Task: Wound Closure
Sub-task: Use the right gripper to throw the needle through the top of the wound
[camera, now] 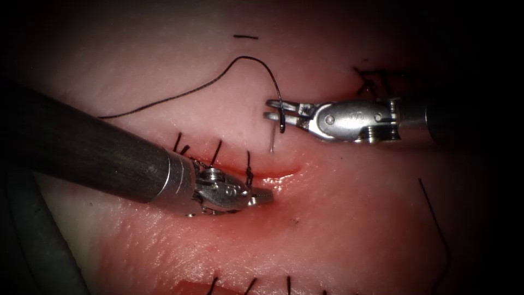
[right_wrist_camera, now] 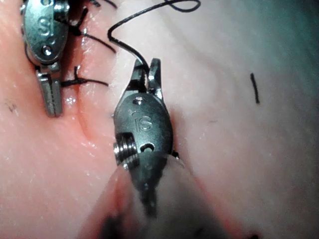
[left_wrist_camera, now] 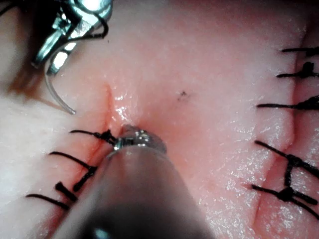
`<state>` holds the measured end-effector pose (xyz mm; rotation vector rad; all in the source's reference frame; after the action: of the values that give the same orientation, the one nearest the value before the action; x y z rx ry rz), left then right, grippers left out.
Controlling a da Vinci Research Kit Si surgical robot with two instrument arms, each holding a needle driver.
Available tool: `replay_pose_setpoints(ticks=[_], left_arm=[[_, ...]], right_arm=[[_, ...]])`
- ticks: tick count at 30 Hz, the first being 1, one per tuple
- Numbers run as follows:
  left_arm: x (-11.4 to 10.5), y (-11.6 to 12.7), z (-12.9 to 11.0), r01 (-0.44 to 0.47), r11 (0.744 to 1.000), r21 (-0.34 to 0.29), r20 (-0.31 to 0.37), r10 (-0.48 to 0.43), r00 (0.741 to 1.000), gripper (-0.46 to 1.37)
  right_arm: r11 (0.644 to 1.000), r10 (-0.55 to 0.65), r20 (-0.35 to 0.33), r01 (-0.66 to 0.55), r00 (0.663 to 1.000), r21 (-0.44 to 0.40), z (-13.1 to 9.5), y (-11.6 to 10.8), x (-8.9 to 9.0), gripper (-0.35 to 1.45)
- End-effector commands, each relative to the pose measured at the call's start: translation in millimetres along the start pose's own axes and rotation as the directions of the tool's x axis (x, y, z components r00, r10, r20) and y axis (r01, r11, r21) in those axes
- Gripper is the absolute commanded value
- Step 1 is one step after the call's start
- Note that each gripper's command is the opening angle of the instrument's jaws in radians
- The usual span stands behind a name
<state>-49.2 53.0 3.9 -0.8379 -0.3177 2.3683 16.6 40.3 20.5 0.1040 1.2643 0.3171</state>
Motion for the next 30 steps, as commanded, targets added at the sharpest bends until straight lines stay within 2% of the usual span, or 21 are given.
replay_pose_setpoints(ticks=[1, 5, 13, 23, 27, 30], left_arm=[[0.0, 0.1, 0.0, -0.001, 1.000, -0.008, -0.001, 0.001, 1.000, -0.35], [-0.1, 0.1, 0.1, -0.002, 1.000, -0.007, -0.001, 0.002, 1.000, -0.35], [-0.3, 0.2, 0.2, -0.003, 1.000, -0.006, -0.002, 0.003, 1.000, -0.35], [-0.4, 0.2, 0.3, -0.004, 1.000, -0.006, -0.003, 0.004, 1.000, -0.35], [-0.4, 0.2, 0.3, -0.004, 1.000, -0.006, -0.003, 0.004, 1.000, -0.35], [-0.5, 0.3, 0.3, -0.005, 1.000, -0.005, -0.003, 0.005, 1.000, -0.35]], right_arm=[[1.000, 0.026, 0.002, -0.026, 1.000, -0.001, 0.1, 0.0, -0.1, -0.35], [0.999, 0.053, 0.004, -0.053, 0.999, 0.002, 0.1, 1.2, 0.5, -0.35], [0.997, 0.080, -0.009, -0.081, 0.997, -0.018, -0.1, 3.5, 2.9, -0.35], [0.999, 0.029, -0.009, -0.029, 1.000, -0.027, 0.4, 3.7, 3.0, -0.35], [0.999, 0.038, -0.013, -0.038, 0.999, -0.035, 0.3, 4.6, 3.7, -0.35], [0.999, -0.003, -0.023, 0.002, 1.000, -0.042, 0.3, 5.2, 4.1, -0.35]])
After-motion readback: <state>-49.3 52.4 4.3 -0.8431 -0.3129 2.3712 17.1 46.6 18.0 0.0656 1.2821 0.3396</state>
